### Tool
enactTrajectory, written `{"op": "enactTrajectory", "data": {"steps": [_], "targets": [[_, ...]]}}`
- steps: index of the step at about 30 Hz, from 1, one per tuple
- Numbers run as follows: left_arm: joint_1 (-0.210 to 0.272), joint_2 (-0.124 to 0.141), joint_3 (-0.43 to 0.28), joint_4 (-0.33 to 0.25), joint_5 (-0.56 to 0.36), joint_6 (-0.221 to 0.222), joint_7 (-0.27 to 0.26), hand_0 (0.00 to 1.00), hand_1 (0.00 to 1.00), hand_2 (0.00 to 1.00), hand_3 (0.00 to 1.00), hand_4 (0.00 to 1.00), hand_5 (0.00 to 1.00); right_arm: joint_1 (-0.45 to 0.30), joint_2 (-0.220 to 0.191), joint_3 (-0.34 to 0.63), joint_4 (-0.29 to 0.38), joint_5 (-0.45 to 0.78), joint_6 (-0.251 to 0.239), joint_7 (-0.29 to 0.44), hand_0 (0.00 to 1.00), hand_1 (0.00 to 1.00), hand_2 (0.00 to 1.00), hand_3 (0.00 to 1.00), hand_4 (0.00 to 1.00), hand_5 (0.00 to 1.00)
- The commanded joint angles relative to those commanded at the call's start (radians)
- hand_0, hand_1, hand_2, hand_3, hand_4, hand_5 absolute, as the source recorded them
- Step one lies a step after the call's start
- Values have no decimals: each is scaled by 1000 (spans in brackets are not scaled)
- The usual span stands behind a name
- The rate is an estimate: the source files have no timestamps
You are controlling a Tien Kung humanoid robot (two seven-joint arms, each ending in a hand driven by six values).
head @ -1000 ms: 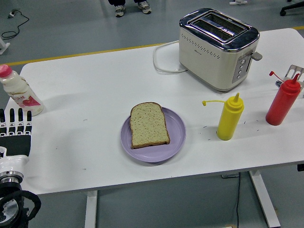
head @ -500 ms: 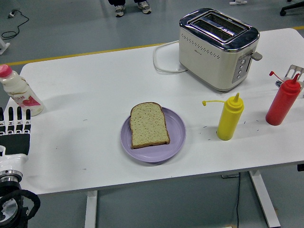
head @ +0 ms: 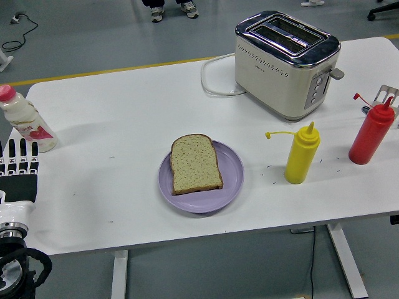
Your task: Pick up the cup,pour liquid into bread,place the cup on the desk
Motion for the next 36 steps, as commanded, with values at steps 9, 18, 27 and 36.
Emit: {"op": "enactTrajectory", "data": {"steps": [9, 18, 27, 36], "targets": [[-1, 0, -1, 0, -1, 1, 0, 857, 869, 934, 856, 717, 998, 4, 1, 0, -10, -3, -5, -9, 848, 778, 776, 773, 518, 537], [-2, 0, -1, 1, -1, 1, 0, 858, 871, 934, 857, 717, 998, 6, 0, 1, -12, -3, -6, -11, 848, 781, 781, 793, 522, 539], [-1, 0, 0, 1, -2, 1, 0, 859, 871, 934, 857, 717, 998, 5, -2, -2, -15, 0, -9, -11, 850, 782, 781, 796, 522, 542], [1, 0, 3, 1, -2, 1, -1, 860, 871, 934, 857, 718, 998, 2, -4, -2, -17, 3, -10, -12, 850, 785, 787, 799, 530, 552]]}}
